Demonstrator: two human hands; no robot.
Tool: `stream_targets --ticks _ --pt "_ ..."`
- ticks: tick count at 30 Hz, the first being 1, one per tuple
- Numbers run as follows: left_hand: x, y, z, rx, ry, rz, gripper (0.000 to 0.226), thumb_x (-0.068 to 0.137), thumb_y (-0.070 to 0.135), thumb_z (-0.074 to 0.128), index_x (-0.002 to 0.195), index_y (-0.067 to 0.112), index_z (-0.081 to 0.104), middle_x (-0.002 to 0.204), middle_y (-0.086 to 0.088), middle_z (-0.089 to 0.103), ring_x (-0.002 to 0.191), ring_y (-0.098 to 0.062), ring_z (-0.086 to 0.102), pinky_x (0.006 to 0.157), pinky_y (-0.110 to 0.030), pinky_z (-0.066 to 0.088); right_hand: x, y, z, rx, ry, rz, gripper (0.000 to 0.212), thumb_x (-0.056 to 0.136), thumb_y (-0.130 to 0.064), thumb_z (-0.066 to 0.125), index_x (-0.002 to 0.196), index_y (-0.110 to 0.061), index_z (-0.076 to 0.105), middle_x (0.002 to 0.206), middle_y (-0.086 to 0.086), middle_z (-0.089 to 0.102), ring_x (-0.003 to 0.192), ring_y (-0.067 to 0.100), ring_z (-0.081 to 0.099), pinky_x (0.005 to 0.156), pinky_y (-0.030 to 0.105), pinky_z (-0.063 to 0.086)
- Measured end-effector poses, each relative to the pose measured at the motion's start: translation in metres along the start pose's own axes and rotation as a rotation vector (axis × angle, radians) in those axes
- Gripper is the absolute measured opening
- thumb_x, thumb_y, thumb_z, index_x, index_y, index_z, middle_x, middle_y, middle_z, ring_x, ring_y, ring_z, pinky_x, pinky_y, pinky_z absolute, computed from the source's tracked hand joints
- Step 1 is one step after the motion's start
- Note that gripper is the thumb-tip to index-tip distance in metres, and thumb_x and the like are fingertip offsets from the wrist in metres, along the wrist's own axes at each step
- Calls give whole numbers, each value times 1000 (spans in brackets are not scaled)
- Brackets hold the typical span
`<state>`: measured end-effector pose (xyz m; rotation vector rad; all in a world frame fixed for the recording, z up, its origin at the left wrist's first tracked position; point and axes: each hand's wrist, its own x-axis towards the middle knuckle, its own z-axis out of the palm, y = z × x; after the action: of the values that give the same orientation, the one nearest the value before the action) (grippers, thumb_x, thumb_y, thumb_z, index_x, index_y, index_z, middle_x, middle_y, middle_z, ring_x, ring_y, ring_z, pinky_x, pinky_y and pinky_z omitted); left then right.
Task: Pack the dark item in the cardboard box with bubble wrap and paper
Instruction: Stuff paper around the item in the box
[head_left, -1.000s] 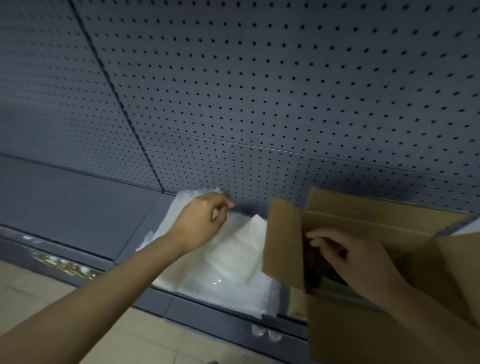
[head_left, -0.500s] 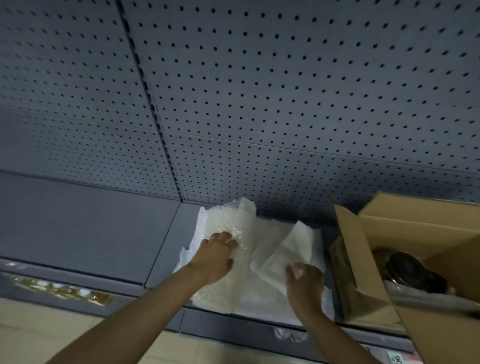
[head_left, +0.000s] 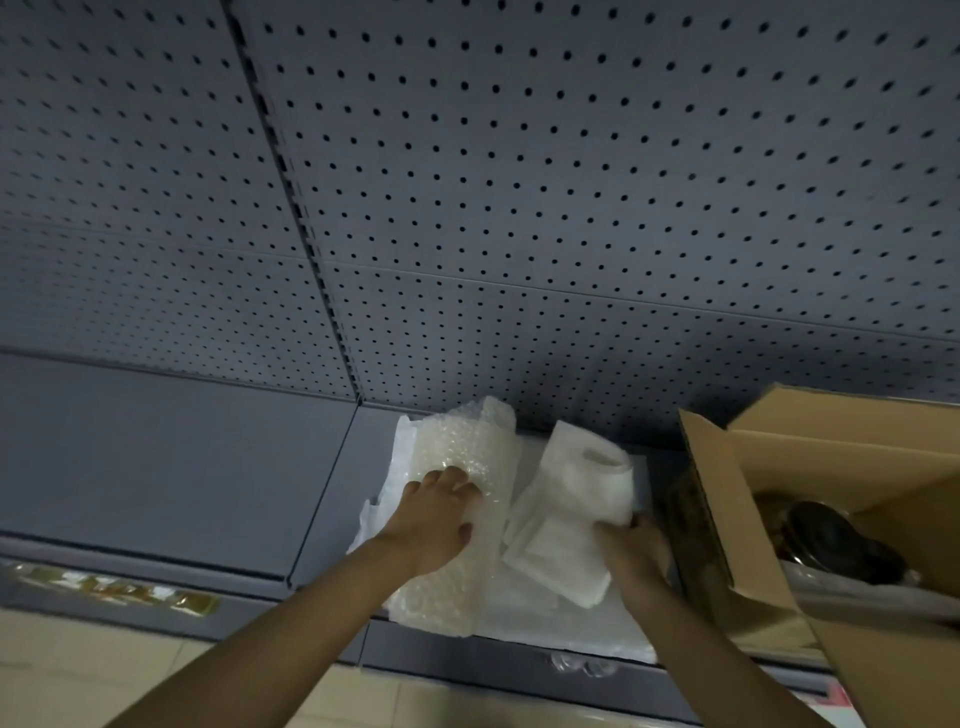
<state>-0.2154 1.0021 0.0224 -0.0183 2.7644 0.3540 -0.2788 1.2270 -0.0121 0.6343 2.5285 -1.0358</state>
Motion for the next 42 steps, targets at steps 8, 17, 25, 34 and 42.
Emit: stream_targets --ticks 8,17,25,34,42 --pt "-3 -2 -51 -351 338 148 34 93 39 51 119 20 63 130 -2 56 117 -21 52 107 -35 37 -118 -51 -89 -25 -128 -710 30 88 -18 60 90 -40 38 81 -14 58 73 9 60 65 34 55" --pt "-26 91 -155 -1369 -357 373 44 71 44 75 112 39 62 89 13 69 71 -3 62 64 -16 51 -108 -52 -207 641 -331 -894 35 85 -6 61 112 -29 58 105 -10 67 99 12 65 77 28 57" --pt "-7 219 -149 -1424 -455 266 72 71 74 54 117 19 67 114 -8 69 96 -25 67 76 -37 56 -47 3 -312 414 -251 -1201 35 81 1 65 77 -32 74 114 -3 59 113 18 55 98 30 45" --pt "21 333 -125 -1403 -173 260 68 64 16 84 126 11 58 120 -11 68 107 -27 67 83 -36 59 2 38 -409 449 -459 -889 36 88 4 54 111 -21 68 122 0 62 112 17 60 92 33 52" --pt "51 387 -86 -1640 13 201 63 73 10 77 131 11 53 125 -10 65 112 -25 64 87 -38 57 52 90 -416 844 -705 -482 76 72 -40 75 138 -19 43 132 5 60 120 20 59 100 33 48"
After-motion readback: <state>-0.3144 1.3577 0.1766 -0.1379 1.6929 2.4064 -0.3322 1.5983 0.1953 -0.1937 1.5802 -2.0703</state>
